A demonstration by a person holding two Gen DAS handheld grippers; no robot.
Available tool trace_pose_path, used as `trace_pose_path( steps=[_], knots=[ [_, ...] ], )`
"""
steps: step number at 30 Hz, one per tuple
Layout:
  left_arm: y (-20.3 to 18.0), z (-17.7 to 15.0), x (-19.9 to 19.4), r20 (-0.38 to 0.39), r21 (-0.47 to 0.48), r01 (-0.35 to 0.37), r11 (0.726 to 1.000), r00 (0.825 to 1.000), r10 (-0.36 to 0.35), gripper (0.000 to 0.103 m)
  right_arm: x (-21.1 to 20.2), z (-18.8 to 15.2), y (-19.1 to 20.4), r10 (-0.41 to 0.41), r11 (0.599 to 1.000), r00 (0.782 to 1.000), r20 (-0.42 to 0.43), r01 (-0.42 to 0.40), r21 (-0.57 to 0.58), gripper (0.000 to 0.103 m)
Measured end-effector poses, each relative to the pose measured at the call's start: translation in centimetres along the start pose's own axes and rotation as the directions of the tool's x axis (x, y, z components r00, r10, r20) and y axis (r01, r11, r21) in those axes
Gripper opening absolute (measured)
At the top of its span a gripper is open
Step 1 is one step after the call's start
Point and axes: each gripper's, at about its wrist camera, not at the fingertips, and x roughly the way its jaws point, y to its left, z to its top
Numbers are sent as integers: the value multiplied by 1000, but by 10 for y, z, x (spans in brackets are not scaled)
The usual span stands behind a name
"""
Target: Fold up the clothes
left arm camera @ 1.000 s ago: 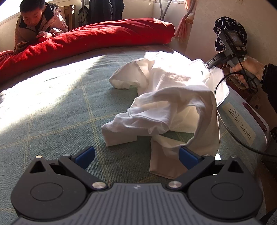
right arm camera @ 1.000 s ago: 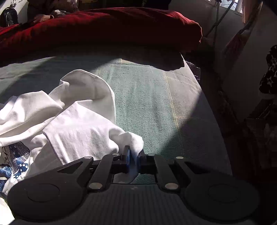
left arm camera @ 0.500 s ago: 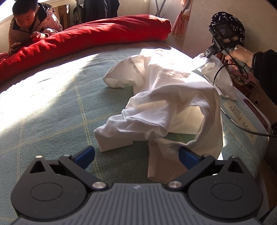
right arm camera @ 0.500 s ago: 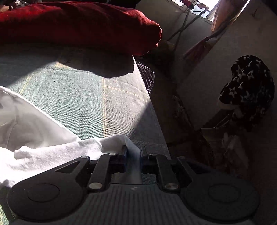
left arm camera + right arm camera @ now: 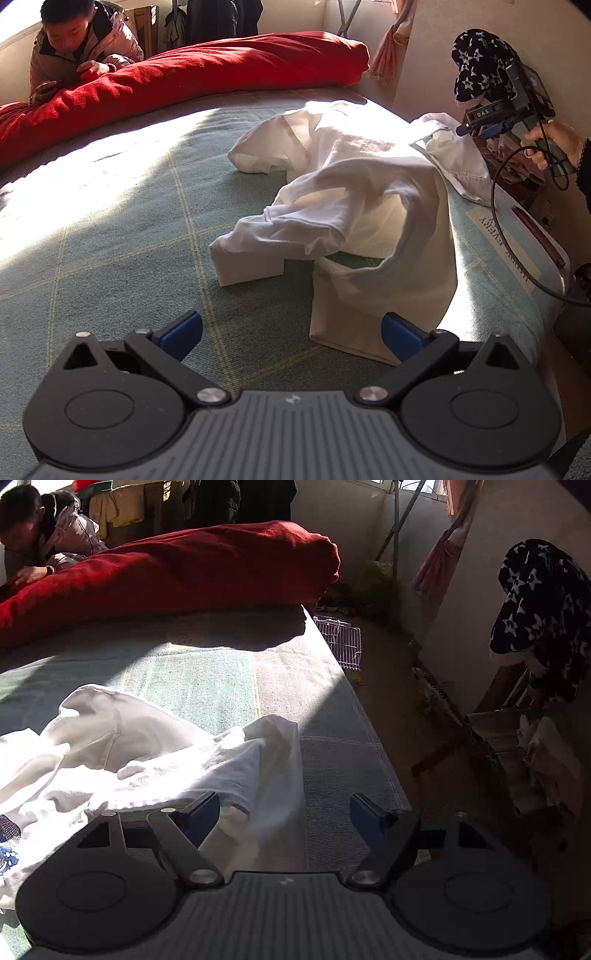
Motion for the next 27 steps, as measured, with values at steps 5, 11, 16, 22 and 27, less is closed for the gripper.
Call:
trace_pose_path(
  steps=[5,11,16,22,27],
  knots=[
    [-8,3,6,-11,12,6,1000,1000,-6,102,22,-37,-23,103,990,991,-90,-93,105,82],
    [-20,11,12,-13,45,11,999,1000,-10,102,29,-64,-27,178,981,975,-132,-166,97,19],
    [-24,14,19,-20,47,13,999,1000,-12,102,17,-48,-35,57,998,995,-86,-54,37,3],
    [-26,16,23,-25,46,8,999,1000,-7,102,12,-24,-49,39,998,995,-87,-35,46,4],
    [-23,17,27,-35,41,9,999,999,-7,102,14,-43,-65,201,974,978,-59,-193,115,59]
  ],
)
